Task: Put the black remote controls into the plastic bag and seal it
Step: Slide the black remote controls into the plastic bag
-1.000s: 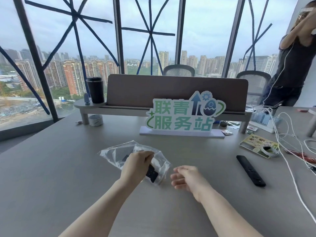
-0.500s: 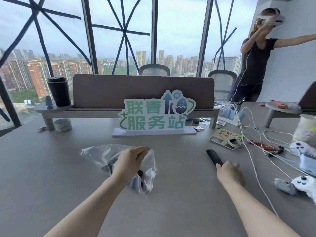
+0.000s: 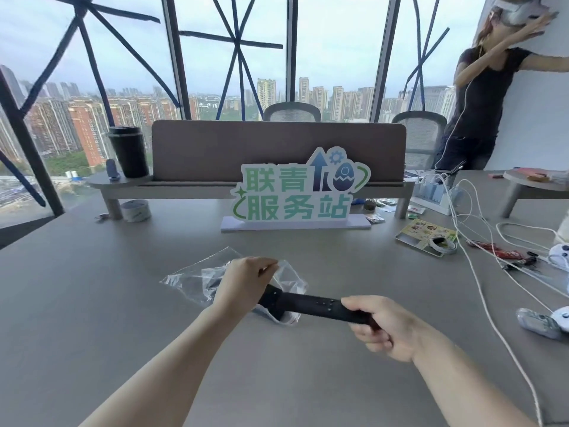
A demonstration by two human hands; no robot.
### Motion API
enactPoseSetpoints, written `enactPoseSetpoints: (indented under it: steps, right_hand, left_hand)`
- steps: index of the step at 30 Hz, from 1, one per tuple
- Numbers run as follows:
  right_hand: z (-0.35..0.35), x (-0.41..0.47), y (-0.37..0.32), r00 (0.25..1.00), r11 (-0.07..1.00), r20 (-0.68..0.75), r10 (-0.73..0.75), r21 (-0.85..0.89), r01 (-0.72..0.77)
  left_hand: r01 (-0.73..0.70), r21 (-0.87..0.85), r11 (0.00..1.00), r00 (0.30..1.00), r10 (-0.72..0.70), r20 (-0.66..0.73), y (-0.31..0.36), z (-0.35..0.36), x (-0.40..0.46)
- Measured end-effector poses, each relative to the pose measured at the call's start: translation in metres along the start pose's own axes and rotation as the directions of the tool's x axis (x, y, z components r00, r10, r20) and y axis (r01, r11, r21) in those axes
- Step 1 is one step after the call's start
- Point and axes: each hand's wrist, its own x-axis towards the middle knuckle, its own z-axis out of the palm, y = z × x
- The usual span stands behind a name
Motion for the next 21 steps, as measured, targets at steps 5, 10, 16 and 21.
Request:
enactPoseSetpoints:
  steps: [5, 10, 16, 21]
  right_hand:
    - [0.078, 0.055, 0.004, 0.999, 0.996, 0.006, -0.054, 0.078, 0.053]
    - [0.074, 0.070, 0.009, 0.854, 0.927, -0.407, -0.325, -0.314, 0.203]
    - [0.082, 0.082, 0.004, 0.883, 0.777, -0.250, -0.398, -0.603, 0.180]
    - [0.091, 0.092, -0.009, 0.790, 0.776, -0.383, -0.478, -0.606, 0.175]
  left_hand:
    - [0.004, 0.008, 1.000, 1.000, -0.004, 0.018, -0.008, -0.012, -0.011]
    - [0.009, 0.002, 1.000, 1.000, -0.009, 0.003, -0.030, -0.024, -0.014]
    - [-0.090, 0.072, 0.993, 0.990, 0.081, 0.119, -0.041, -0.028, -0.022]
    - [0.013, 0.448, 0.894, 0.925, -0.181, 0.334, -0.042, -0.050, -0.045]
